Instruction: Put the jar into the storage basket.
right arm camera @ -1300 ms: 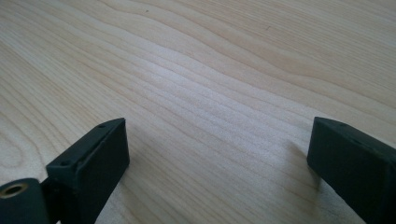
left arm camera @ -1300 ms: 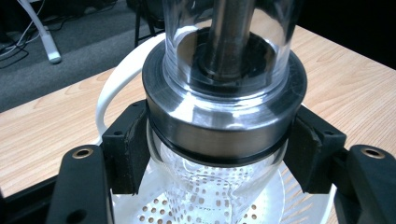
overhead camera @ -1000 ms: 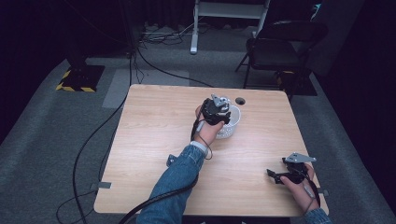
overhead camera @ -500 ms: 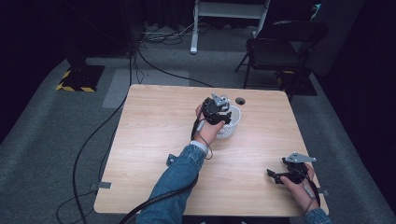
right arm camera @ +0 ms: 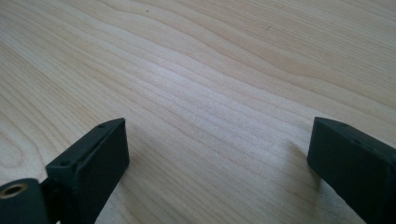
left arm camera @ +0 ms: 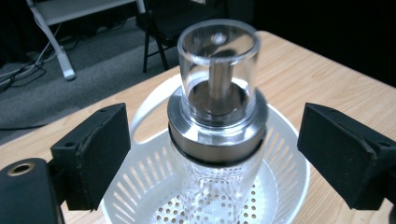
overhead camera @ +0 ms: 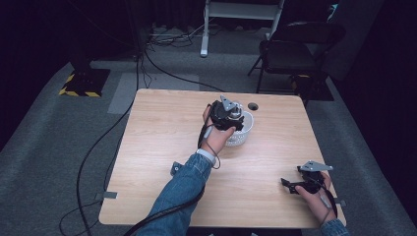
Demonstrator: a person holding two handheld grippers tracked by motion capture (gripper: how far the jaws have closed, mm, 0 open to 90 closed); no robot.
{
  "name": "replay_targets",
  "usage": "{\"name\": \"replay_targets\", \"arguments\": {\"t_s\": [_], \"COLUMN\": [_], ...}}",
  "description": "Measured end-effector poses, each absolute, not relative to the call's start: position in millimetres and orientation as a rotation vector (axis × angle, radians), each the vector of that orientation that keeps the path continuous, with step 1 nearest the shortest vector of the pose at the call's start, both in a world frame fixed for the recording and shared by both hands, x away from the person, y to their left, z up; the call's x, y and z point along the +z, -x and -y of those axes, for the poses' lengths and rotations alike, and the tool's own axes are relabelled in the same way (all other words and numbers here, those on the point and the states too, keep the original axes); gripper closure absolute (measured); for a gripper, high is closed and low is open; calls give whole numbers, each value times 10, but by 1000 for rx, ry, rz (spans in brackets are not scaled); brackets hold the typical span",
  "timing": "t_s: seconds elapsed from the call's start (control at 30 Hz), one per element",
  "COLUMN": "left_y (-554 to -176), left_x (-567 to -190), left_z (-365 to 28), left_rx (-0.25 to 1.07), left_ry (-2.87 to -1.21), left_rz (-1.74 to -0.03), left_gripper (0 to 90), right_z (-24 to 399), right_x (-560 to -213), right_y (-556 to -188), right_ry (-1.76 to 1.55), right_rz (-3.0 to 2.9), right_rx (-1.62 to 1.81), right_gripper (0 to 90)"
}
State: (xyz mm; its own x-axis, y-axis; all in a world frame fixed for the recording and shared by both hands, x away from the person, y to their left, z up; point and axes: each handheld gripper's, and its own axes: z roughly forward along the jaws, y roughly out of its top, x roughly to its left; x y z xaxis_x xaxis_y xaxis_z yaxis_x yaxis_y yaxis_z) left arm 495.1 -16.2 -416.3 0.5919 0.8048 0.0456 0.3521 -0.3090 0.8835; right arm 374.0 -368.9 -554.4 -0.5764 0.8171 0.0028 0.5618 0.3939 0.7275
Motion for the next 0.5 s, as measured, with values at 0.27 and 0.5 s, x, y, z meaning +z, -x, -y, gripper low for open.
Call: {"name": "replay_targets", "arguments": {"t_s": [0.27,0.5], "left_y": [-4758,-4585], "left_x": [-3975,-3862], "left_z": [24,-102], "left_rx": [621,620], "left_ry": [-1887,-1892], "left_rz": [-908,-919], "left_gripper": [88,74], "right_z": [3689,3696], "right_x": [-5544,-5544], "right_y": [-3740,-3744], "right_ry": [-1193,-1185], "right_rz": [-2302,-2309], "right_rx": [996,999], "right_gripper": [53,52]}}
